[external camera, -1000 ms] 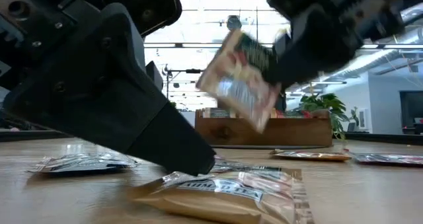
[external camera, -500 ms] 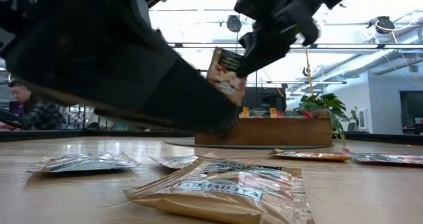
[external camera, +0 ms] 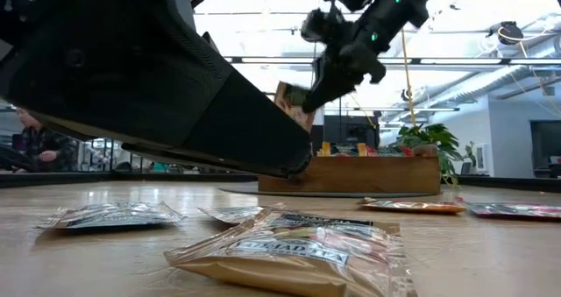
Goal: Pick & Place Tea
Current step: Put the brown tea bag into the left section of the wooden organiser
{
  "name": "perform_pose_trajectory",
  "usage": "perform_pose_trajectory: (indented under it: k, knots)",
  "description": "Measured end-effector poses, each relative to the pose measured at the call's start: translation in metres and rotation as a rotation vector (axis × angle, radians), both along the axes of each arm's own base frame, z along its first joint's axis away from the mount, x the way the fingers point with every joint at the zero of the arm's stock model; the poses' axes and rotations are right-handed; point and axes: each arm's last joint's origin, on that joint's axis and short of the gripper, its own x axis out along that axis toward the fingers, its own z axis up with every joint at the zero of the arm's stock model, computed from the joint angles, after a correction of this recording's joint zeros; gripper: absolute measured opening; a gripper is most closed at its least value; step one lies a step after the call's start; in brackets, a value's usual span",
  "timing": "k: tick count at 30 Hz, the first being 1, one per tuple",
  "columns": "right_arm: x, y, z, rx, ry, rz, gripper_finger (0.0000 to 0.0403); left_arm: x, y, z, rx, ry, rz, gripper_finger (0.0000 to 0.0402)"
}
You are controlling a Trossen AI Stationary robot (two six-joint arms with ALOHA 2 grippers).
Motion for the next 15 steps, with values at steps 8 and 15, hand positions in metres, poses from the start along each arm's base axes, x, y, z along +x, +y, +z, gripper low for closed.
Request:
perform_pose_trajectory:
  k: [8, 15]
  knots:
    - [0.011, -0.018, -0.039, -0.014, 0.123, 0.002, 0.0000, 0.004, 0.005, 0.000, 0.008, -0.001, 0.012, 0.0033]
    - [0.015, -0.021, -0.049, -0.020, 0.133, 0.002, 0.0000, 0.003, 0.005, 0.000, 0.017, 0.001, 0.007, 0.0033]
